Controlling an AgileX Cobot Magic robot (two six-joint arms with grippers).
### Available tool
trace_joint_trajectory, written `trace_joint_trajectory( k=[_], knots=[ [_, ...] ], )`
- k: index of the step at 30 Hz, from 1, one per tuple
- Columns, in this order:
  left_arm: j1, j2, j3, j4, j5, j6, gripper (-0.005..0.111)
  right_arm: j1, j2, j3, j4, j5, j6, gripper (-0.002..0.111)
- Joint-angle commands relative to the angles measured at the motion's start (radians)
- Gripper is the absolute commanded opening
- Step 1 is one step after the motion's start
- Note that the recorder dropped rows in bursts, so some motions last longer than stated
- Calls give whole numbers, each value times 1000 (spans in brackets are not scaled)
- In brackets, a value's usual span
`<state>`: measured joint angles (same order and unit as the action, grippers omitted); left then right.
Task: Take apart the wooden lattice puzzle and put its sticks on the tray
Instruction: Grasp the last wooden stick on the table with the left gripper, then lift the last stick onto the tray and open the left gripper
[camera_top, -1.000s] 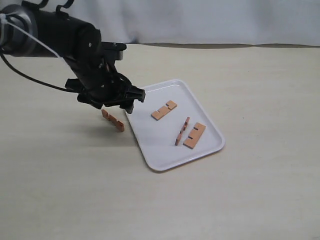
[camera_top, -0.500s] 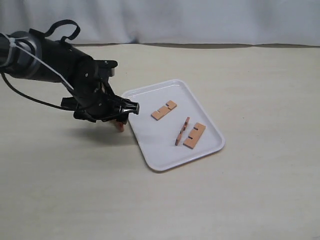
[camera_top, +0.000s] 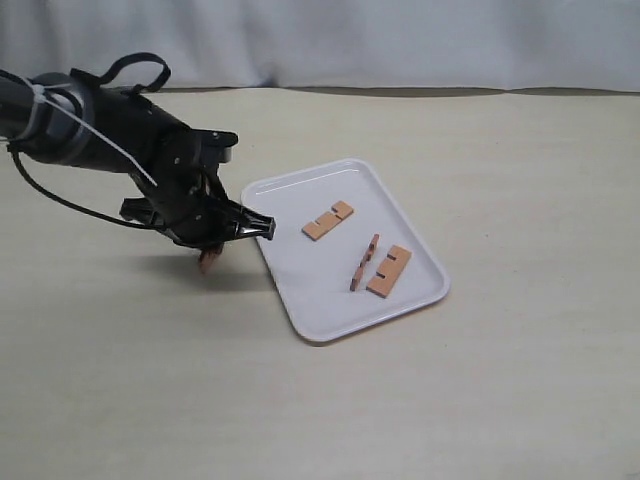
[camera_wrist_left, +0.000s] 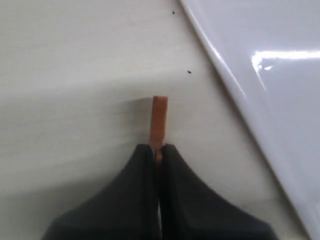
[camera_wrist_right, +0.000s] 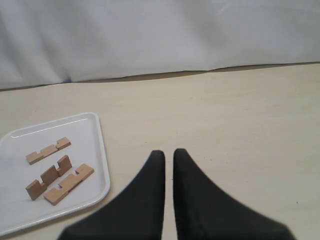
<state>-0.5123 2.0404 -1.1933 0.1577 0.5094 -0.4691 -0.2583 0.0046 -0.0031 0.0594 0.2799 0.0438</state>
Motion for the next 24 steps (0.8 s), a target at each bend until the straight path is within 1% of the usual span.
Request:
trace_joint_trajectory(
  k=[1, 3, 4, 6, 10, 12, 16, 18, 21, 24],
  knots=[
    [5, -151, -36, 14, 26, 23, 0, -7, -5, 3, 4, 3, -4, 6],
    [-8, -241, -51, 9, 27, 30, 0, -7, -5, 3, 4, 3, -4, 6],
    [-16, -258, -57, 9, 19, 32, 0, -7, -5, 3, 4, 3, -4, 6],
    [-73, -299, -57, 7, -54, 39, 0, -7, -5, 3, 4, 3, -4, 6],
    [-167, -249, -59, 7, -166, 56, 0, -7, -5, 3, 4, 3, -4, 6],
    [-196, -189, -93, 5, -158, 59, 0, -7, -5, 3, 4, 3, -4, 6],
    [-221, -69, -168, 5, -100, 65, 0, -7, -5, 3, 4, 3, -4, 6],
    [-223, -4, -214, -10, -76, 79, 0, -7, -5, 3, 4, 3, -4, 6],
    [-223, 72, -255, -12, -78, 93, 0, -7, -5, 3, 4, 3, -4, 6],
    [-223, 129, -268, -12, -79, 100, 0, -7, -5, 3, 4, 3, -4, 6]
  ],
)
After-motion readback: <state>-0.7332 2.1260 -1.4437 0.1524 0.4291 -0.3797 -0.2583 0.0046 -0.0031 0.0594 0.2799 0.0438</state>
